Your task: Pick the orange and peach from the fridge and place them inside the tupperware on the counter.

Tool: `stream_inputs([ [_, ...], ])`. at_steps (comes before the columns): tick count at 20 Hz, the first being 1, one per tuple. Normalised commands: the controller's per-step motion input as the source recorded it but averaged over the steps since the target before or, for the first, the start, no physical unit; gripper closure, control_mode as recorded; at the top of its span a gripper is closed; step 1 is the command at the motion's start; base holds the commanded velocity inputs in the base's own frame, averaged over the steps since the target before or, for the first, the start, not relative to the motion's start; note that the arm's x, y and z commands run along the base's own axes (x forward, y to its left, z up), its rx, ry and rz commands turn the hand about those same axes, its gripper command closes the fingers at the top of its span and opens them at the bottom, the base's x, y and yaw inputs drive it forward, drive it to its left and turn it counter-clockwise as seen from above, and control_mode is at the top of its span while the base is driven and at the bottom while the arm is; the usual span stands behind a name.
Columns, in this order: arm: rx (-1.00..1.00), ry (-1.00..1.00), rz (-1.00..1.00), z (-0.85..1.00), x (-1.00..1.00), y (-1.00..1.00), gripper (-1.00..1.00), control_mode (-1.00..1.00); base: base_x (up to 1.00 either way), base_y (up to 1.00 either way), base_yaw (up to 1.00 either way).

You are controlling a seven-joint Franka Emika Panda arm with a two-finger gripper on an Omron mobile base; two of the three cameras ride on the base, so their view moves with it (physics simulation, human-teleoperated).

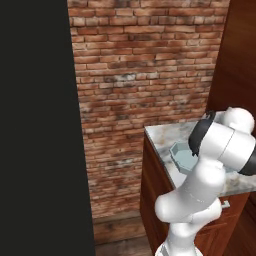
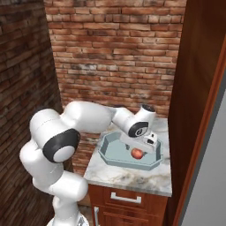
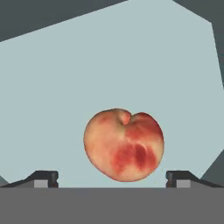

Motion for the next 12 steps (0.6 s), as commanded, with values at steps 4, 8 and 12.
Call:
stream_inputs([
  [4,0.0,-0.26,0.0,0.67,-0.33,0.2,-1.0,-1.0,0.0,0.0,0.0],
  [8,0.0,-0.23,0.0,0.81,-0.24,0.25,-1.0,-1.0,0.0,0.0,0.0],
  [12,-0.01,-0.19,0.0,0.76,-0.27,0.33,-1.0,-1.0,0.0,0.0,0.0],
])
